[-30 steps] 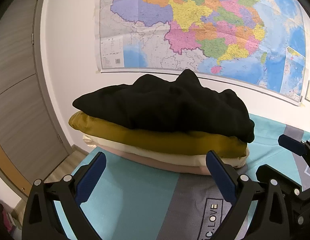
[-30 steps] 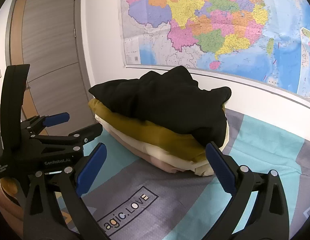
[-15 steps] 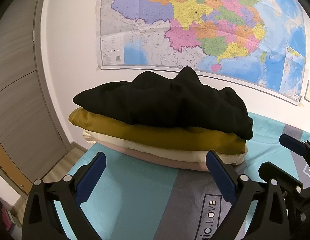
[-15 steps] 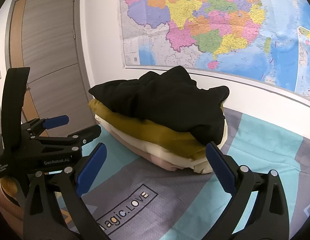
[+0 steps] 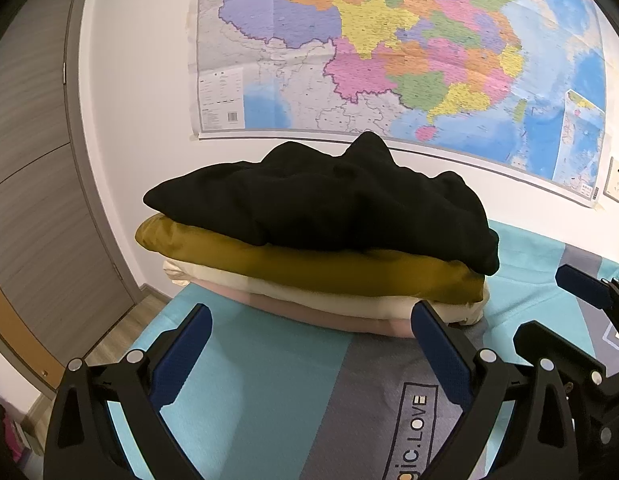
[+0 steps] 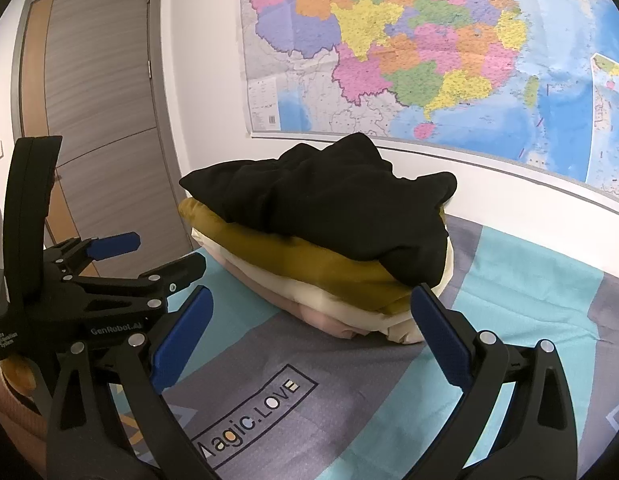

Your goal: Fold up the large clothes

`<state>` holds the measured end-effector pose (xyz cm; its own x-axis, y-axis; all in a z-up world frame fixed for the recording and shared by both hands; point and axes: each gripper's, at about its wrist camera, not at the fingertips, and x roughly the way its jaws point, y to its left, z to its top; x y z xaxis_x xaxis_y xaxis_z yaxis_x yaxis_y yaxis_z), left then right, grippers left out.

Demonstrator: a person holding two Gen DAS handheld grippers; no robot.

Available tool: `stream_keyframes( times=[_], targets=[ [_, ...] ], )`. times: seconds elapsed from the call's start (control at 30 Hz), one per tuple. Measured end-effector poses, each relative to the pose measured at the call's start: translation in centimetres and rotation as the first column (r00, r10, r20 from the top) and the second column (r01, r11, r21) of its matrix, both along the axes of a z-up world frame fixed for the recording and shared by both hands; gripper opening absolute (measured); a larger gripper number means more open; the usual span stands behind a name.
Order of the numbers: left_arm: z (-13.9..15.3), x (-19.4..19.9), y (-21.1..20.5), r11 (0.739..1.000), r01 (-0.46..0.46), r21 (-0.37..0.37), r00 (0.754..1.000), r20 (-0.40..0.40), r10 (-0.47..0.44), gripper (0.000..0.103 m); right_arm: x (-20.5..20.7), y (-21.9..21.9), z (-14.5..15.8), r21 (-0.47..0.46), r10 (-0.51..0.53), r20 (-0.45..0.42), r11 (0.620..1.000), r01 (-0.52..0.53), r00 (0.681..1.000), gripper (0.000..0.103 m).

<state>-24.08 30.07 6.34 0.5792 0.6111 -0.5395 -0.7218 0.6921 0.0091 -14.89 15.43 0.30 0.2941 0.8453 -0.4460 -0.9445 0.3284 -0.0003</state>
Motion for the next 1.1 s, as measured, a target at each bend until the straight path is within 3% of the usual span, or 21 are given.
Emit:
stream_keyframes(
  times=[1.1],
  targets=[
    [-0.35,0.10,-0.82,1.000,0.013,-0.007,1.000,-0.007,-0.013,0.096,-0.29,-0.75,-0.31,-0.005,-0.008,-0.013,1.000,0.008,1.000,0.097]
  ],
)
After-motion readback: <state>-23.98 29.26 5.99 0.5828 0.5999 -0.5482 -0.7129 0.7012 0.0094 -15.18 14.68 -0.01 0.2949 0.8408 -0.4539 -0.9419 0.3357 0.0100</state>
